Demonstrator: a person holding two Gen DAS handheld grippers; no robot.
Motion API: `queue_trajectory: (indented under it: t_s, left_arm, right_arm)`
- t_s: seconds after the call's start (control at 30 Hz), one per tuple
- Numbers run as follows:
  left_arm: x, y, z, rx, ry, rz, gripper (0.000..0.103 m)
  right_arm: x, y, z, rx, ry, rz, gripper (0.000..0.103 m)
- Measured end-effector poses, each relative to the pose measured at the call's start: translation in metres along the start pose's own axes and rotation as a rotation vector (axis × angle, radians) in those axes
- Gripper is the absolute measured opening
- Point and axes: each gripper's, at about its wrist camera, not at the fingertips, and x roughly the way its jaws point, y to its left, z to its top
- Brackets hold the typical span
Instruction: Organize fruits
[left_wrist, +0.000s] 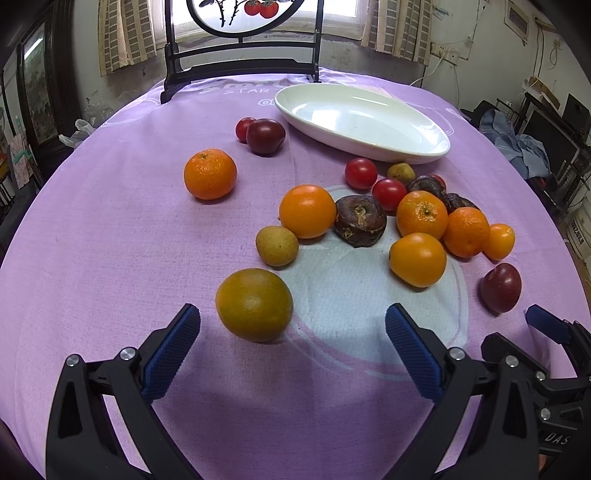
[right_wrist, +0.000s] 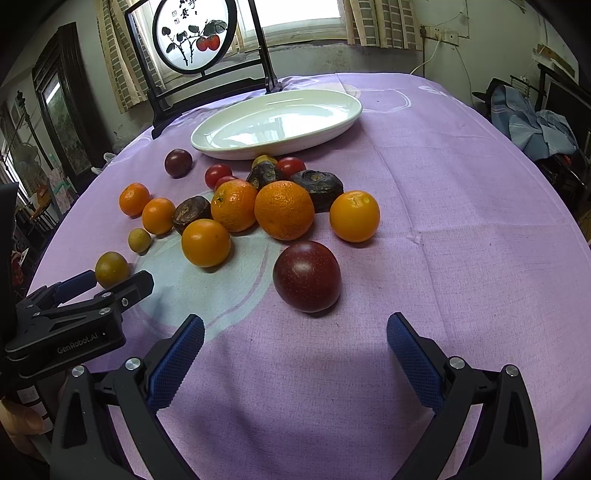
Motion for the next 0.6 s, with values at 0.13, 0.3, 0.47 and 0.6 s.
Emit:
queue_trajectory:
  t_s: [0.13, 0.3, 0.47, 0.6]
  left_arm:
    - [-0.006, 0.004, -0.001, -0.007, -0.021, -0.029, 0.098]
    - [-0.007, 0.008, -0.007, 0.021, 0.013, -0.098, 0.098]
    - [-0.001, 0.015, -0.007, 0.029, 0.058, -0.125, 0.098]
    - [0.003, 0.021, -0.005, 0.028, 0.065, -0.107, 0.091]
  right_arm:
    - [-0.001, -0.001, -0.001, 0.006, -0.007, 0.0, 0.099]
    - [-0.005, -0.006, -0.003, 0.026, -0.025, 0.021, 0.099]
    - [-0.01, -0.008, -0.004, 0.033, -0.043, 0.048, 0.099]
    - [-0.012, -0.009, -0.005, 0.024, -0.05, 0.072, 0.099]
